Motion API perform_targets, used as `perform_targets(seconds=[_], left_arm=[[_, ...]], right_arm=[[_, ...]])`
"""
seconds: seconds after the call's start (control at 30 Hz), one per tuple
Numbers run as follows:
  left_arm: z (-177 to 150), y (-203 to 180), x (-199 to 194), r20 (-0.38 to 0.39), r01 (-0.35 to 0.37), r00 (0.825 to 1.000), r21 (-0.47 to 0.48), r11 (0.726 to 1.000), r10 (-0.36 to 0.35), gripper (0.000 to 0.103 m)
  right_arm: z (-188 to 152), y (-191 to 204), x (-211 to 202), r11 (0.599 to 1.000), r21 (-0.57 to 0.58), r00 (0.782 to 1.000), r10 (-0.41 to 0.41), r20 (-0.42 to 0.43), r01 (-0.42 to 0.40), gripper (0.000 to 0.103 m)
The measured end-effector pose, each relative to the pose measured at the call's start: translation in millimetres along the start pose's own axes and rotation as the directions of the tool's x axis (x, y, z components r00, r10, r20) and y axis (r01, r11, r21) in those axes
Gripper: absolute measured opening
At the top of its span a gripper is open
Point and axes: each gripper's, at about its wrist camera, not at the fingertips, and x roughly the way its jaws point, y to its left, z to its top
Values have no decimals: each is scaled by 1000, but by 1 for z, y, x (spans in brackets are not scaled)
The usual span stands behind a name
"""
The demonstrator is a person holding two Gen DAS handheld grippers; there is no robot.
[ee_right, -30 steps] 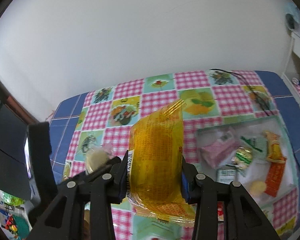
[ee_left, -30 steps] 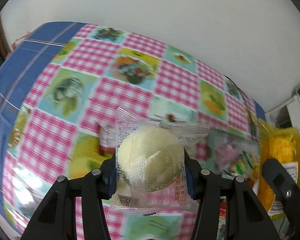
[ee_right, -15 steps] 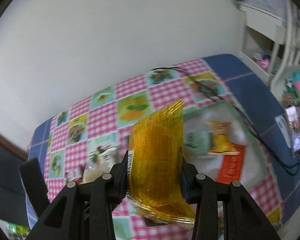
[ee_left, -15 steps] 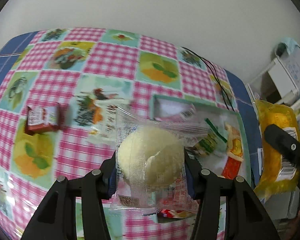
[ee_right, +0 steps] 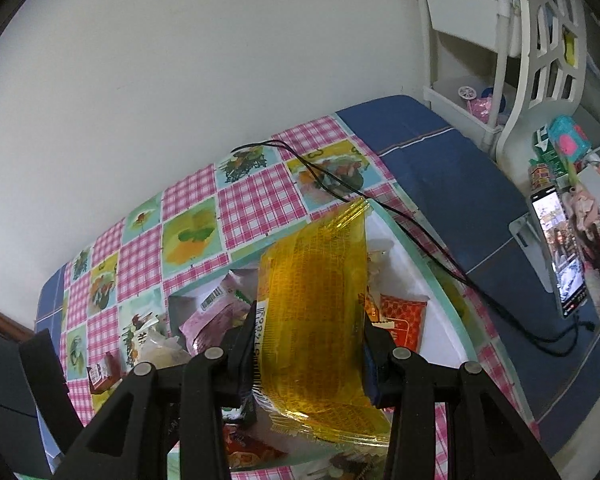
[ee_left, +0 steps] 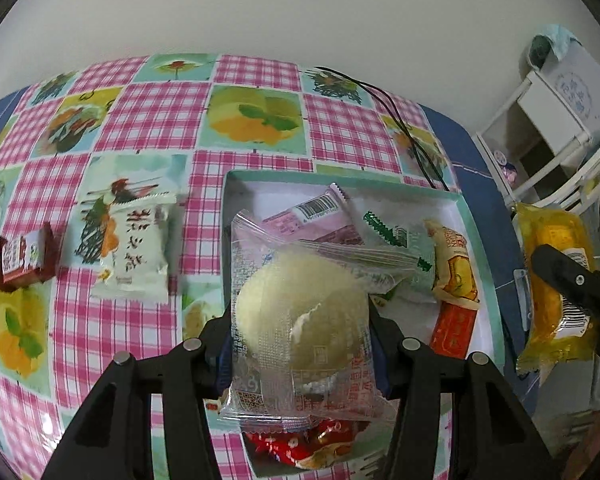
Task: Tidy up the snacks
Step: 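Lower the bun bag and open the left tool while the right tool releases the jelly bag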
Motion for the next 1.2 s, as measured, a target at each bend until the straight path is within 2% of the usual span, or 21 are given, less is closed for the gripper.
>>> perform_targets(seconds=[0.4,0.7,0.77,0.97,1.2], left_arm=[[13,-9,17,4,-20,1000,52,998,20,55],[17,-9,25,-13,-7,1000,55,998,8,56],[16,-11,26,-19,-2,1000,62,998,3,59],[15,-18,21,-32,14,999,88,996,-11,71],[12,-19,2,-43,-11,999,107,994,15,76]], right_arm=[[-5,10,36,1000,-28,999,3,-35,-4,44],[-12,14,63,999,-28,995,-37,-87,35,44],[-12,14,66,998,-33,994,-49,-95,46,45],[-11,10,62,997,-22,993,-74,-93,72,60],[-15,7,45,996,-6,993,-84,-78,84,65]])
